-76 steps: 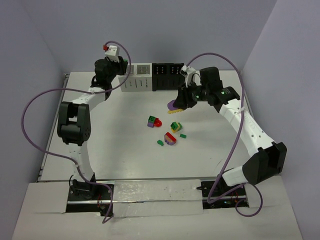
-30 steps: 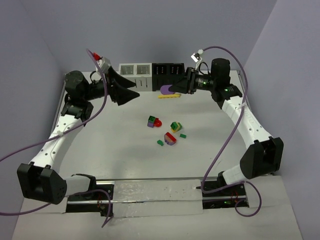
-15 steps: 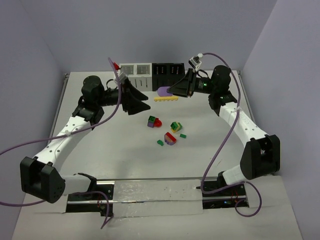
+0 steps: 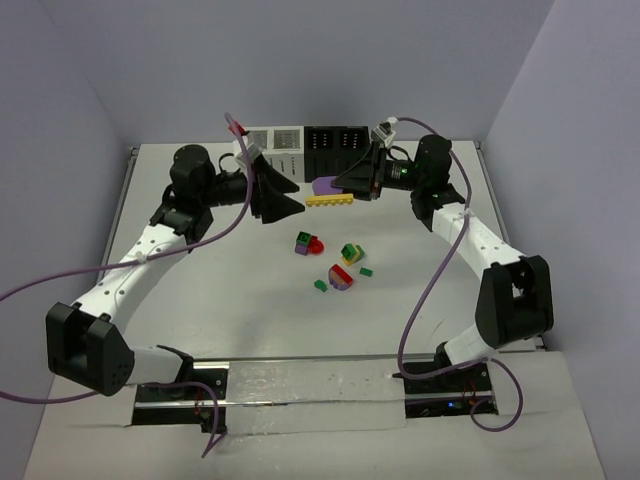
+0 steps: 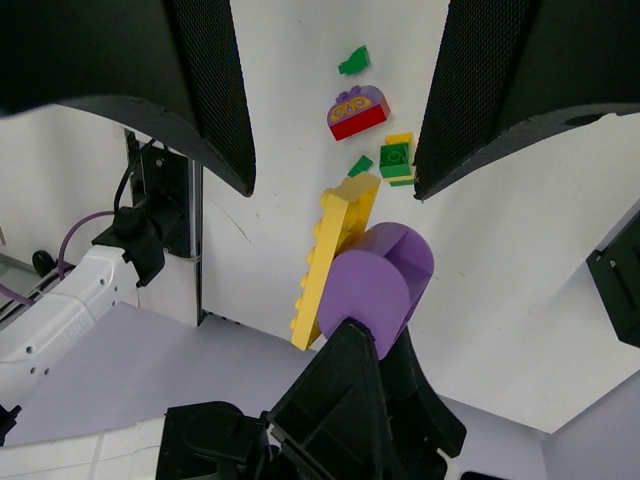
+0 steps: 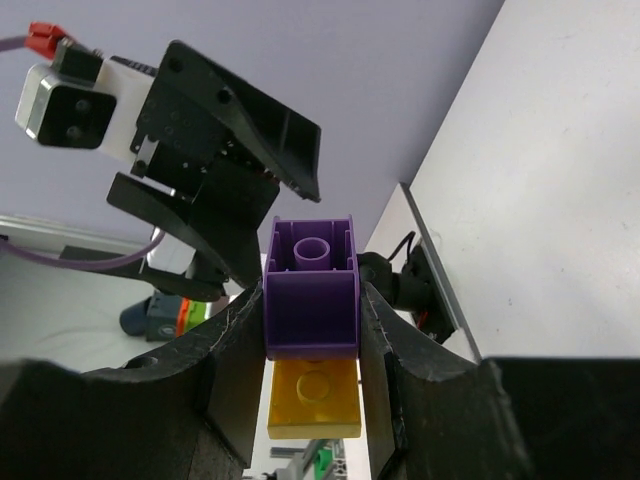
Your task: Sort the legos into containers by color
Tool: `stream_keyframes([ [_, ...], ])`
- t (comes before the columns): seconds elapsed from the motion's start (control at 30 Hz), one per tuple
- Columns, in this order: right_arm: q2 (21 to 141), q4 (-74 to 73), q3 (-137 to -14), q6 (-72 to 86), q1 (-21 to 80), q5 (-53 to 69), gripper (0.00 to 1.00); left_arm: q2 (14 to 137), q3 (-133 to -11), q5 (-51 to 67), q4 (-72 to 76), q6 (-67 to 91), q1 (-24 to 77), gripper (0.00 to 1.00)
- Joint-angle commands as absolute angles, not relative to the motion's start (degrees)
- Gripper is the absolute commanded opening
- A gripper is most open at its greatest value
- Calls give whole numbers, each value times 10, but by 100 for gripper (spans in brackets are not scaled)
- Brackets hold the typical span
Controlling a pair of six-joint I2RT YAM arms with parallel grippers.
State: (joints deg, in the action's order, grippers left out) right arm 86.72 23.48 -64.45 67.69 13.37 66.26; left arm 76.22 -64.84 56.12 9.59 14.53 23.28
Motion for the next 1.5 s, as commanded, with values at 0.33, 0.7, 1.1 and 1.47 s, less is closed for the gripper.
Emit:
stream_keyframes([
  [0.33, 876, 310, -622, 768, 146, 671, 0, 800, -699, 552, 59, 54, 285, 67],
  [0.7, 886, 309, -616, 781, 151, 669, 0, 812, -714, 562, 36, 16, 294, 32],
  [1.1, 895, 299, -622, 772, 147, 671, 0, 809, -700, 578, 1, -30, 301, 0],
  [1.47, 955, -130, -831, 398, 36, 555, 0, 843, -849, 340, -338, -173, 298, 0],
])
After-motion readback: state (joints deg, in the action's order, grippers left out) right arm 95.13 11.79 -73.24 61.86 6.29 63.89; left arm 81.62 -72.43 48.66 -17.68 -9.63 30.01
